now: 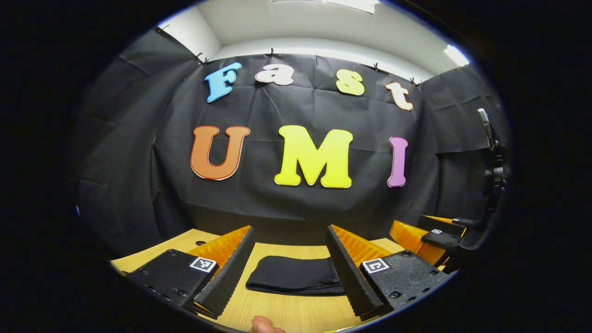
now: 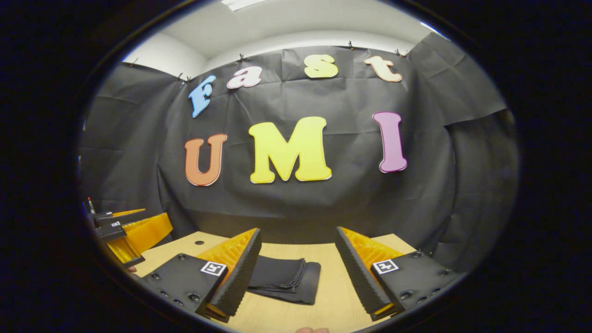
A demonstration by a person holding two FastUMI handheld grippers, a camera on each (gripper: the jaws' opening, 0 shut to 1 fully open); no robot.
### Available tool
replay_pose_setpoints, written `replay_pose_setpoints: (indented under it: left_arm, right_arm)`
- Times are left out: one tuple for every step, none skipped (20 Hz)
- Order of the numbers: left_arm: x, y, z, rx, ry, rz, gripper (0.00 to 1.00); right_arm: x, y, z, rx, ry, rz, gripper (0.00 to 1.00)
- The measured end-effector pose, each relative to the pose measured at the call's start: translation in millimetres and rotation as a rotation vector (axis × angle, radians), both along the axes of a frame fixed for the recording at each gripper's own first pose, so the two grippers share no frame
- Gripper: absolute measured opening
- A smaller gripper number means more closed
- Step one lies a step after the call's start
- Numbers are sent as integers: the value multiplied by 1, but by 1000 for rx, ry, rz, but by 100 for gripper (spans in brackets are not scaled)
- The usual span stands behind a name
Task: Grasp the waist and the cuffs of the jeans and fold them to make the two legs overlap; first hold the waist and fold one-third of the jeans toward the cuffs, then hold the cuffs and fold the remaining one-third in the same direction to finish folding.
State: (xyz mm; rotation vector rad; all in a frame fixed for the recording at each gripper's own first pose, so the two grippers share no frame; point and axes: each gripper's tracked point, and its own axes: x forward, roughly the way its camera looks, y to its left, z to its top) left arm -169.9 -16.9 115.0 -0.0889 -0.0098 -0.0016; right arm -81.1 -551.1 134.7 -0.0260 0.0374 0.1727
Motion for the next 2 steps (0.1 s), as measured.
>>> replay_pose_setpoints:
  left_arm:
    - [-2,1,-1,1,3,5,98]
    - [-2,2,0,-1,4,9,98]
  right_arm:
    - [0,-1,0,-5,-1,-1,99]
    - [0,-1,2,-6,-6,-1,98]
